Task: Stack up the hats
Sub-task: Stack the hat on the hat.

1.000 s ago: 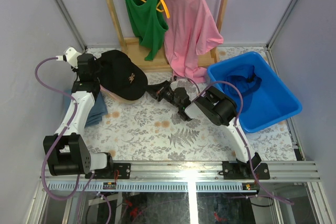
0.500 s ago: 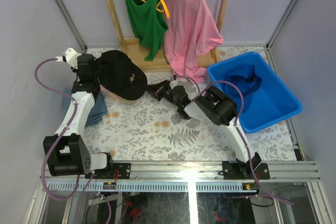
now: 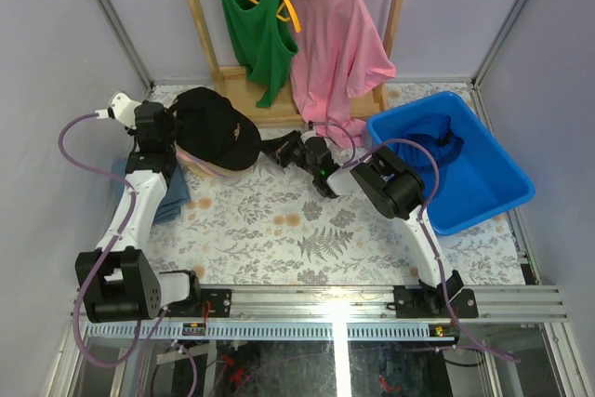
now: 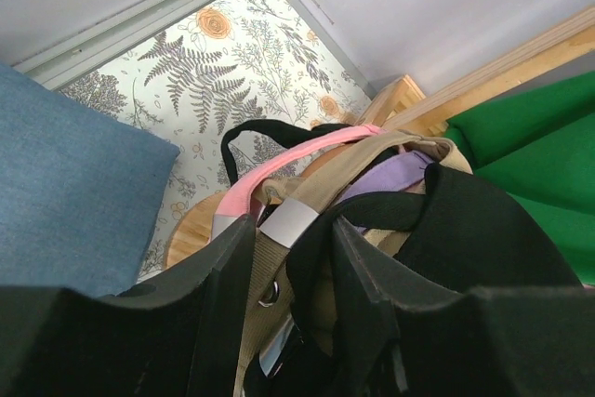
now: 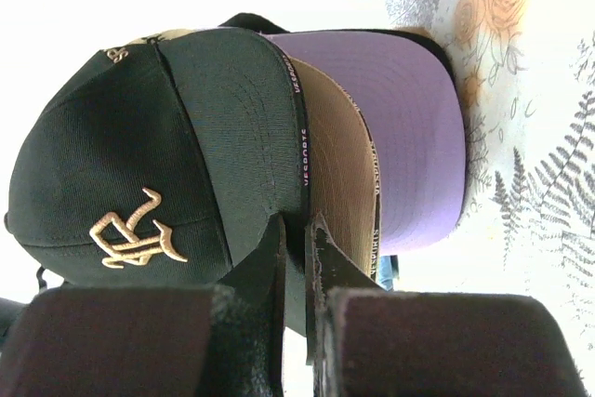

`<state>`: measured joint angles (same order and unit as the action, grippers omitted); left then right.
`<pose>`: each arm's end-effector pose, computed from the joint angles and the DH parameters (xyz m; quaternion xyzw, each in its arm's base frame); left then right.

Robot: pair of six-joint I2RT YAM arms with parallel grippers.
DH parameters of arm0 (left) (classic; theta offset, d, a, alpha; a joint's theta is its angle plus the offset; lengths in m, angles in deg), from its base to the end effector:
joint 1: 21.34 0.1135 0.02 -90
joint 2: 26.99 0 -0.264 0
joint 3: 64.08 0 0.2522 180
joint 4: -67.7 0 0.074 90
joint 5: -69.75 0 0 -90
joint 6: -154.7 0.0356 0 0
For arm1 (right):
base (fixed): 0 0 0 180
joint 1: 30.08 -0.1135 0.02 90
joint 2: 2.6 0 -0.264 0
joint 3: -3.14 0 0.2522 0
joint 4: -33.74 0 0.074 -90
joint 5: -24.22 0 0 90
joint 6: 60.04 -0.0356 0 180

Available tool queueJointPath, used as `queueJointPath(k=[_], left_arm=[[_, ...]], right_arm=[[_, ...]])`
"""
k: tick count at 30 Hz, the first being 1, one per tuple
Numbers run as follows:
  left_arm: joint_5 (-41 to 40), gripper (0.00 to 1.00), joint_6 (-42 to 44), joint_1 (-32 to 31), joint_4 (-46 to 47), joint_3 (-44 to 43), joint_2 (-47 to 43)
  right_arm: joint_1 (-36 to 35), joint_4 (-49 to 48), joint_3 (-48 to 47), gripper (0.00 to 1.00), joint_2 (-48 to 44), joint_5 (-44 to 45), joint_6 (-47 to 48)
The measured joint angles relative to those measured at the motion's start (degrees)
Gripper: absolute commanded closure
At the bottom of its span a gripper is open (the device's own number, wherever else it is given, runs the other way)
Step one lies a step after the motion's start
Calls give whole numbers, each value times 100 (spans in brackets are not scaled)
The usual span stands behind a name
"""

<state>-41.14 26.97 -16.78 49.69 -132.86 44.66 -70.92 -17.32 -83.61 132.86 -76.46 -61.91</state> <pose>0.2871 0.0356 0.3132 -0.3881 0.7183 -0.0161 0.5773 0.3615 0.3212 0.1136 0.2364 0.6511 0.6839 0.2291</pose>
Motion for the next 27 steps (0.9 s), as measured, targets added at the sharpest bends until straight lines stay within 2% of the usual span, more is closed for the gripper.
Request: queueJointPath(k=[7, 13, 15, 20, 27], left_arm=[[33, 62, -96, -7, -9, 133, -170], [48, 59, -107, -11, -66, 151, -229], [61, 58, -109, -26, -92, 151, -254], [52, 56, -116, -42, -232, 151, -319], [48, 51, -127, -46, -306, 151, -348]], right_arm=[[149, 730, -498, 98, 35, -96, 216], [162, 754, -422, 74, 13, -63, 393], [149, 787, -348, 69, -2, -46, 516], [140, 1648, 48, 60, -17, -37, 986], [142, 1790, 240, 59, -269, -28, 1397]])
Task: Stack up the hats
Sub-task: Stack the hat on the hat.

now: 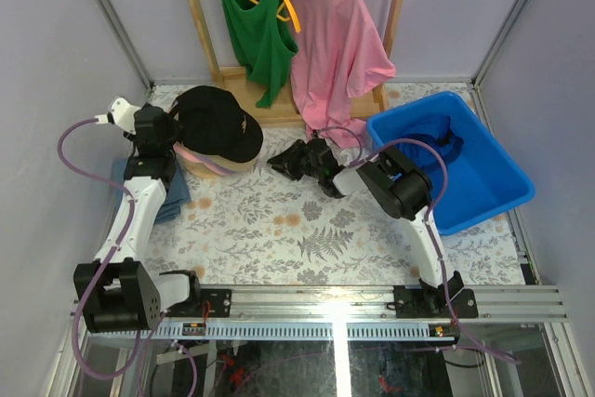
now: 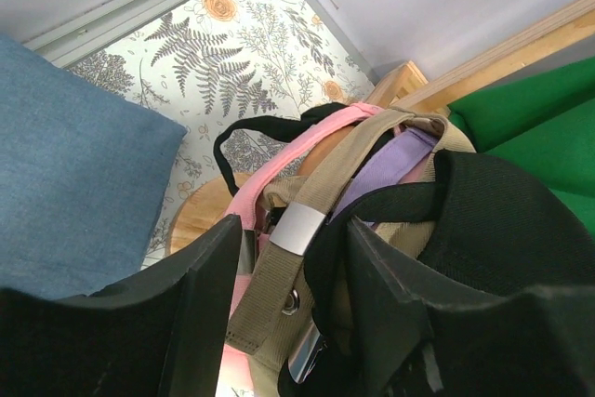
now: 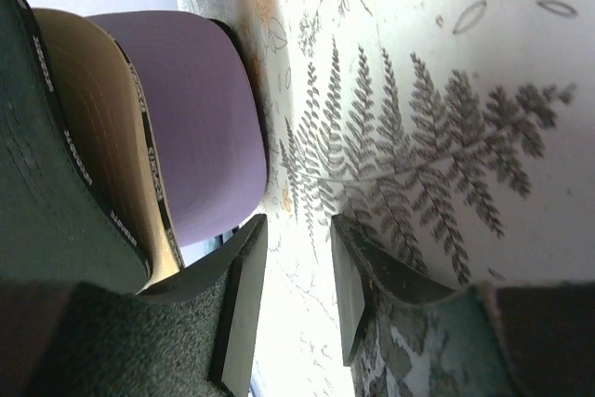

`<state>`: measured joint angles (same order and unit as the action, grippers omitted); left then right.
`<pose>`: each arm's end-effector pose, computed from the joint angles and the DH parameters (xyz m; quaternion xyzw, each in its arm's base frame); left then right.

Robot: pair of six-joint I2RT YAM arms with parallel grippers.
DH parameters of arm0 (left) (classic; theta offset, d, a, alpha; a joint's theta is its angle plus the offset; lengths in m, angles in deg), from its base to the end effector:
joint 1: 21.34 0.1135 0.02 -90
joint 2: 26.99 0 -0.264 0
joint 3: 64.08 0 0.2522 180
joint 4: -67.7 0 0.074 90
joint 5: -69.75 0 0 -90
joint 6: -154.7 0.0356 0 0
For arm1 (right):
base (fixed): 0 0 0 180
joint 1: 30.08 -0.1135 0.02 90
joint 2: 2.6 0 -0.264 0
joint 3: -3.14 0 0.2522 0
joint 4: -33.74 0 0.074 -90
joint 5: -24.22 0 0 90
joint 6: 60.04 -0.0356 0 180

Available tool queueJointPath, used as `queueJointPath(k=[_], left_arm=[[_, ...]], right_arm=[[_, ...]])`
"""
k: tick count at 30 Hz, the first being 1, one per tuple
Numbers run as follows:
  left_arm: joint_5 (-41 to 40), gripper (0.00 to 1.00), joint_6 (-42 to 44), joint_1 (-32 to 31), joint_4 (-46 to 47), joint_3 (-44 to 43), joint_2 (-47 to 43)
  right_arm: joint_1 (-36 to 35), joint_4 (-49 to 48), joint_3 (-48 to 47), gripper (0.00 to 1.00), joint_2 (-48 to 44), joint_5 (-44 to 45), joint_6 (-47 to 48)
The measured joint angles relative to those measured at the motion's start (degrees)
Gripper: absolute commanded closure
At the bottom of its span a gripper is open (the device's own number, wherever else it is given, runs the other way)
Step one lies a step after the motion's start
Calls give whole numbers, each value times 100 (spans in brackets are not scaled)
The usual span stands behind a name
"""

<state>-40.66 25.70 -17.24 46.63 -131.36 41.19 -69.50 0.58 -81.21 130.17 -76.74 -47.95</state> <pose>0.2720 0.0319 0.3145 -0.3918 0.7223 -0.0250 0.5693 0.3601 0.3048 0.0900 0.2060 0.7660 0.5555 0.2494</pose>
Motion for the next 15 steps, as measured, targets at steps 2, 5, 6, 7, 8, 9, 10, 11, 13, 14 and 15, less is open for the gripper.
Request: queueJointPath(k=[2, 5, 6, 7, 8, 9, 10, 11, 13, 14, 15], left_arm=[[-22, 49, 2, 0, -24, 0, -20], [-46, 47, 2, 0, -114, 0, -68], [-57, 47, 2, 2, -149, 0, -87], [-63, 46, 2, 2, -186, -2, -109], [-66, 46, 2, 2, -221, -2, -131], [-72, 46, 0, 2, -249, -2, -146], [-83, 45, 0, 2, -269, -2, -157], [-94, 45, 0, 2, -284, -2, -166], [-107, 44, 0, 2, -306, -2, -181], [-111, 44, 0, 2, -317, -2, -190], [-118, 43, 0, 7, -332, -4, -199]], right_arm=[[9, 50, 138, 59, -122, 20, 66], [26, 28, 319, 58, -238, 68, 103], [31, 9, 374, 58, -269, 83, 105], [37, -9, 415, 58, -291, 87, 109], [46, -22, 457, 58, -315, 87, 116], [52, -44, 501, 58, -334, 90, 120], [59, -63, 531, 58, -352, 90, 122], [66, -87, 570, 58, -369, 90, 127], [74, -118, 643, 58, -409, 94, 146], [79, -122, 669, 58, -426, 96, 157], [81, -127, 691, 58, -444, 98, 175]])
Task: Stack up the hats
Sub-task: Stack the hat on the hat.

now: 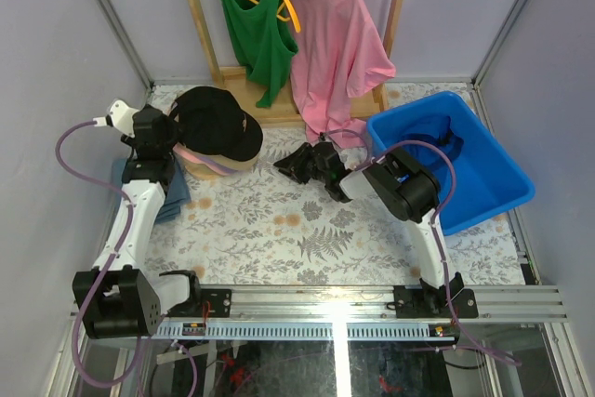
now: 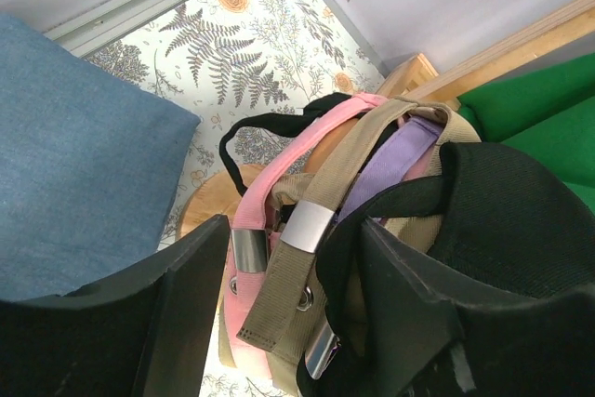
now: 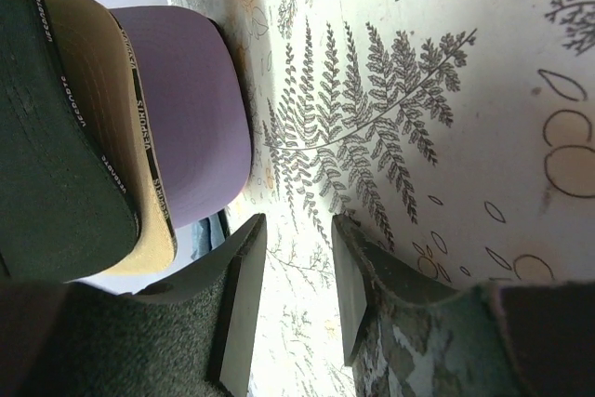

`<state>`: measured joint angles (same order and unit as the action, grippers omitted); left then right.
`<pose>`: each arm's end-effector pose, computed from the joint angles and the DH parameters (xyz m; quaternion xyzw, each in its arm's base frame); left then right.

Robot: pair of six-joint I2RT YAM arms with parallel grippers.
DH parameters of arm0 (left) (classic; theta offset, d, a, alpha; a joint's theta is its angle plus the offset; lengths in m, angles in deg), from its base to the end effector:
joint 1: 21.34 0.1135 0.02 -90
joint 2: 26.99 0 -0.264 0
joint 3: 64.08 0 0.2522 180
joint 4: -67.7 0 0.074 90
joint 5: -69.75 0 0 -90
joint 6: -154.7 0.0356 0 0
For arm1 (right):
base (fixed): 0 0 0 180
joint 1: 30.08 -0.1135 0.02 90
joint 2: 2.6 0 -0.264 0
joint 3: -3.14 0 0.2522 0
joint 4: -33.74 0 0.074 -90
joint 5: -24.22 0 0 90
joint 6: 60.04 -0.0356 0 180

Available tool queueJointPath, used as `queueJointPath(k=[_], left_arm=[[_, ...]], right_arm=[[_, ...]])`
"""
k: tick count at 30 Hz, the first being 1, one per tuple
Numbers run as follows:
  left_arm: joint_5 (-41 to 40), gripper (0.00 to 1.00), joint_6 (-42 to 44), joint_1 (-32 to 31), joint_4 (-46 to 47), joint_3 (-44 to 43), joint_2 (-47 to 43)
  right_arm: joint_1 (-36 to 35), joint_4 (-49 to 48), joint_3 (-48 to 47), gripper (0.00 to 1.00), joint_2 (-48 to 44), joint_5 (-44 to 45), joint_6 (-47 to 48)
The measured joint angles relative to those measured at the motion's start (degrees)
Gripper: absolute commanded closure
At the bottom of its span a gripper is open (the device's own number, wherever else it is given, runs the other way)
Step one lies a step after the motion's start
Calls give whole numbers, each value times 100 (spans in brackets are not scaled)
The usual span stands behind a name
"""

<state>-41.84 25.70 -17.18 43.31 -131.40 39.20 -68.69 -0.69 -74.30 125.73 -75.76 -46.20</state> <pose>0.2623 0.0322 0.3177 -0.3975 0.7250 -0.0125 0.5624 0.3458 0.2840 0.0940 0.2075 0.7723 0.5399 0.2627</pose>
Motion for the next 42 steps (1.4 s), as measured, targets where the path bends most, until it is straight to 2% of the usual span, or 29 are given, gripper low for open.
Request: queueJointPath(k=[25, 42], left_arm=[[-136, 39, -20, 168, -496, -402, -210], [-90, 39, -24, 238, -553, -378, -378]], right_arm=[[7, 214, 293, 58, -354, 157, 573], [7, 293, 378, 58, -535, 162, 741]])
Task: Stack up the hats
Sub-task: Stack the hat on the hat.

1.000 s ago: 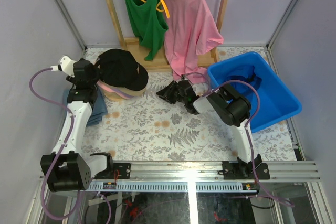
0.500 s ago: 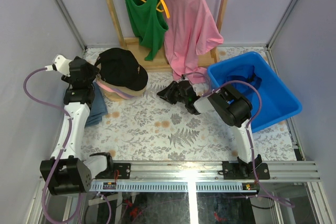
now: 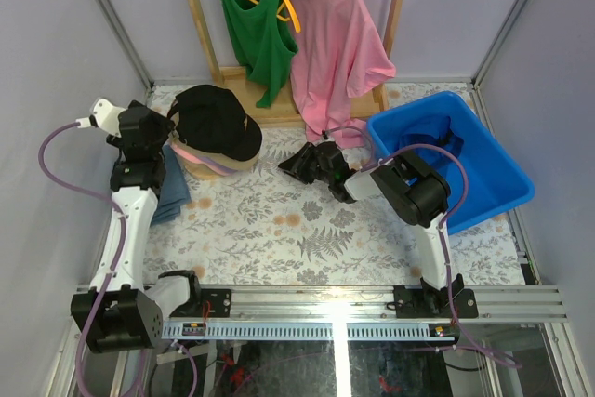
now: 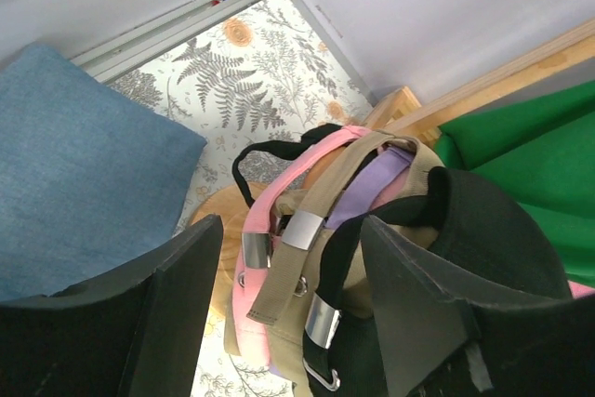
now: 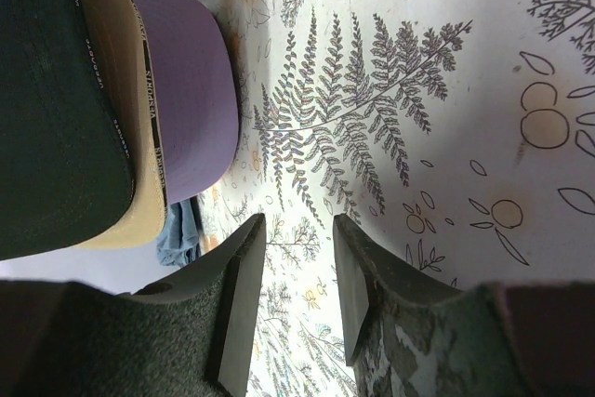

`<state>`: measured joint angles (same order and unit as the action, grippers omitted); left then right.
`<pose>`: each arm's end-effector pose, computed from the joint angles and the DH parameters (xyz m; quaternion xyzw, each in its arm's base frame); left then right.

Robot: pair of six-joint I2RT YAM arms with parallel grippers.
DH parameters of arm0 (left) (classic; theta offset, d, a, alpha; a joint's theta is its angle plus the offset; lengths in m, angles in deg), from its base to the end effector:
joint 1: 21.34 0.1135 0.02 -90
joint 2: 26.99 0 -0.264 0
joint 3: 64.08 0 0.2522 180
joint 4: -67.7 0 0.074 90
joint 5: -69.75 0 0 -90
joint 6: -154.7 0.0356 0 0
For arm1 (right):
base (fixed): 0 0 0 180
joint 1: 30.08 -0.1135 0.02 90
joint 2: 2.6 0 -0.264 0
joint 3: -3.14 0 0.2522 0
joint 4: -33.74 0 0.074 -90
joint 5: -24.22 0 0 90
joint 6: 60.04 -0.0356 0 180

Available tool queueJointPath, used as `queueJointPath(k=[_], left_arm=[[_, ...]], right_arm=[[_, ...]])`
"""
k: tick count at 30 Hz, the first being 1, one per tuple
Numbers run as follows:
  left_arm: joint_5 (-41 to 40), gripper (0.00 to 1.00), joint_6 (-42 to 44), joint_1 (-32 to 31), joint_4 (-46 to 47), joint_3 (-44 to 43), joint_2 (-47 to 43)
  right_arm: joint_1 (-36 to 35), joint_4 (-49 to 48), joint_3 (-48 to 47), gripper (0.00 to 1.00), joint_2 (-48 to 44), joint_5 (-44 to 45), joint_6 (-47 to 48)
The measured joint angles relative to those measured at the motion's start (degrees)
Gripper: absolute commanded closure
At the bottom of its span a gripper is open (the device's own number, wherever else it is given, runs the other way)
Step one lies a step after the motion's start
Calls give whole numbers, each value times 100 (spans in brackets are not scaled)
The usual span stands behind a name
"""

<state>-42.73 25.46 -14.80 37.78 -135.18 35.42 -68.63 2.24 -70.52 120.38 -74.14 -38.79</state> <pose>0.2435 0.0416 0.3469 -0.4163 0.7029 -0.0016 0.5768 0.3347 0.2733 0.1103 0.1685 0.7893 0.5081 0.3008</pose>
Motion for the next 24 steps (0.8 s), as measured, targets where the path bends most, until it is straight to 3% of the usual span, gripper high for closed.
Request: queueJointPath(k=[24], left_arm=[[1067, 39, -92, 385, 256, -2, 358]], right_arm=[[0, 4, 0, 58, -2, 37, 68]])
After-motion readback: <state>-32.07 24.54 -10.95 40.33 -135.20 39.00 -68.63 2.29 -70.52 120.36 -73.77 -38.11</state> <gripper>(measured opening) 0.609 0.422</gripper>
